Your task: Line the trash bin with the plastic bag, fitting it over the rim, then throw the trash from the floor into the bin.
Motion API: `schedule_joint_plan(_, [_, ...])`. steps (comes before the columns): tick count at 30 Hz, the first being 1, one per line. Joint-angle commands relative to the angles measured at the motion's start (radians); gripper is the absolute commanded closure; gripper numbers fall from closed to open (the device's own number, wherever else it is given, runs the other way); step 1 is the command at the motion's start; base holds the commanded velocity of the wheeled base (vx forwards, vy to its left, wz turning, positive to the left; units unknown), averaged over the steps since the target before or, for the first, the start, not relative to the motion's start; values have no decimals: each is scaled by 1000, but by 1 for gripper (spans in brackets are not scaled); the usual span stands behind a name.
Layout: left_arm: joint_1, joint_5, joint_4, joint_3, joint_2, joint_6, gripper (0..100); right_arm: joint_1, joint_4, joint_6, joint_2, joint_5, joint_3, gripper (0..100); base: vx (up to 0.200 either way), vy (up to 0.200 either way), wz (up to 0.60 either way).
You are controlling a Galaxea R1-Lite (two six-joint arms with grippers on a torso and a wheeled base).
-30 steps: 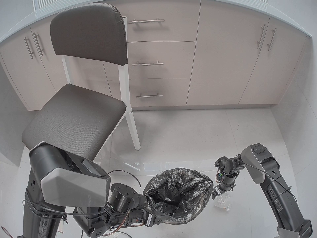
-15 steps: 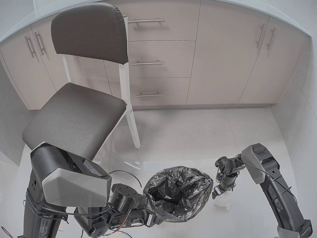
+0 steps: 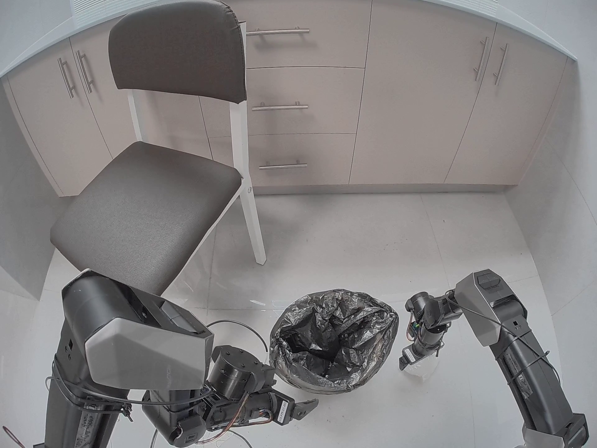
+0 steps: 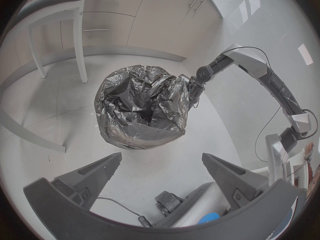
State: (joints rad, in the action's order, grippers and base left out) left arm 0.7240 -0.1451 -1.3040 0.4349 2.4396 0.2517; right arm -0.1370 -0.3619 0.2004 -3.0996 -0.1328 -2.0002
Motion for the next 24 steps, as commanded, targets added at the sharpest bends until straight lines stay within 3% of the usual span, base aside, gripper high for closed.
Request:
schedule_joint_plan(1, [-2, 12, 0, 18, 21, 1, 0, 7, 41, 4, 0, -4, 0, 0, 0, 0, 0])
schedule_joint_plan(7, [0, 33, 2, 21, 29, -2, 0, 16, 190, 43, 0, -41, 0, 0, 0, 0, 0])
schedule_joint_plan(11, [18, 104, 0, 35, 49, -2, 0, 16, 190, 53, 0, -41, 0, 0, 0, 0, 0])
schedule_joint_plan(24, [18, 111, 0, 35, 50, 0, 0, 33, 162, 97, 0, -42, 0, 0, 0, 0, 0])
